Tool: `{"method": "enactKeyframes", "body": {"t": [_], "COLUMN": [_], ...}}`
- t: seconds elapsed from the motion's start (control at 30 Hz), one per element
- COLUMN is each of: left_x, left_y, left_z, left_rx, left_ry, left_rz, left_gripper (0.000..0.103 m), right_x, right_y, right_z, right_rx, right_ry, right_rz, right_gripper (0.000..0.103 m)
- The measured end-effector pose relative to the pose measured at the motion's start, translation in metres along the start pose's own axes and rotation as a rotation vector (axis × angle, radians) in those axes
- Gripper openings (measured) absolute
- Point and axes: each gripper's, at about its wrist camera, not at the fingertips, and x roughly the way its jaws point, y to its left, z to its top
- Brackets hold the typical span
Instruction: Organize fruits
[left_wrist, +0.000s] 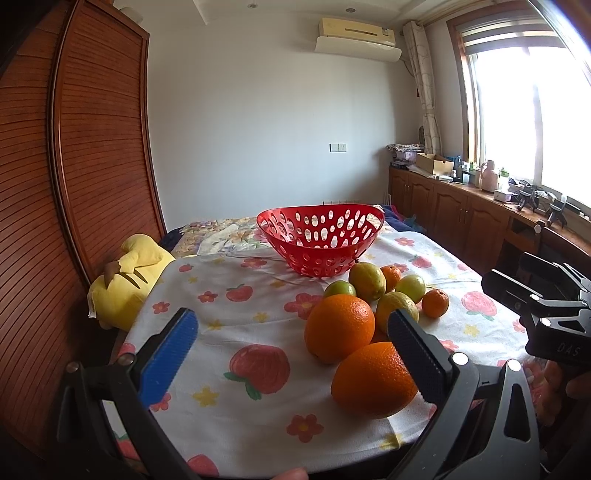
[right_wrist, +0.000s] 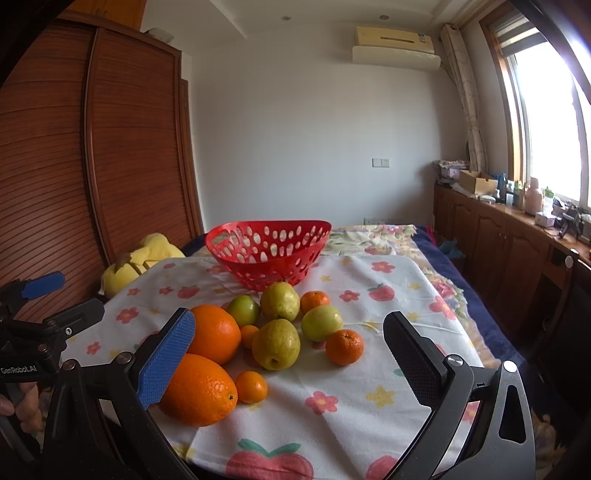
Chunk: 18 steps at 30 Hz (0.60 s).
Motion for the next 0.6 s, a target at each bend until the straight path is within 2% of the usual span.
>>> {"method": "enactKeyframes", "body": {"t": [0.6], "left_x": [0.0009], "left_y": [0.0005], "left_z": [-0.001], "left_rx": [0.003], "left_ry": [-0.002], "left_rz": [-0.002], "left_gripper": [0.103], "right_x": [-0.0005], "right_y": [0.0031], "right_z": [0.0014], "right_rx": [-0.003], "right_ry": [-0.005], "right_rz": [-0.005], "right_gripper": [0.103]}}
